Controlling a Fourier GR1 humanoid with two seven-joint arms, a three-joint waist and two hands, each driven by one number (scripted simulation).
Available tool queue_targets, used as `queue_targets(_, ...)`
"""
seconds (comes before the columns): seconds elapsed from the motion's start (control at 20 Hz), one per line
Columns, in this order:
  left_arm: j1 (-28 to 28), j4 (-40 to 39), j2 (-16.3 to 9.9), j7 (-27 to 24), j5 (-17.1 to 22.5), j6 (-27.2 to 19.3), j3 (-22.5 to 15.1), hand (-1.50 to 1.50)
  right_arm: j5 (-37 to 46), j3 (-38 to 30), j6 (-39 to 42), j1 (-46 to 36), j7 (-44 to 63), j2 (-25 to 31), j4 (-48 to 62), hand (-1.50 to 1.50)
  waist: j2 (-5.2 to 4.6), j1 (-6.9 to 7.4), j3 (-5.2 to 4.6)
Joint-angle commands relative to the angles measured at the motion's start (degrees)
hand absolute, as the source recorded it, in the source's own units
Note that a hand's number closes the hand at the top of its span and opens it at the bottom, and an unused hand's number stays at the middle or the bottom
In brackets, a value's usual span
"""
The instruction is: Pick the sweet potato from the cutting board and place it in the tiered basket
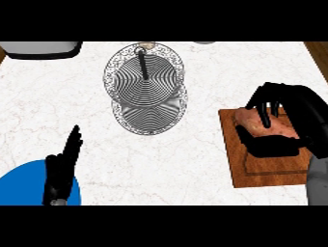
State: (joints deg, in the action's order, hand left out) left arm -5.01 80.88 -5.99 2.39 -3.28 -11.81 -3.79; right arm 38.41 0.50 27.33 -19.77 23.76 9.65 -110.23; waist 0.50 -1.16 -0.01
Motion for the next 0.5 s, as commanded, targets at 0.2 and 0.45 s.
queue_targets(0.2, -1.2, -0.16, 1.33, -1.87, -0.64, -0.17, -0.64, 0.0, -9.88, -7.58, 9.62, -11.83, 13.1, 2.31, -13.6, 1.5, -0.35, 1.13, -0.02)
queue_targets(0.45, 3.11, -0.33, -0.28, 2.57, -0.05, 1.19, 1.02, 0.0, -7.64, -5.15, 6.95, -23.63, 19.79, 0.94, -6.34, 1.5, -0.45, 1.48, -0.02)
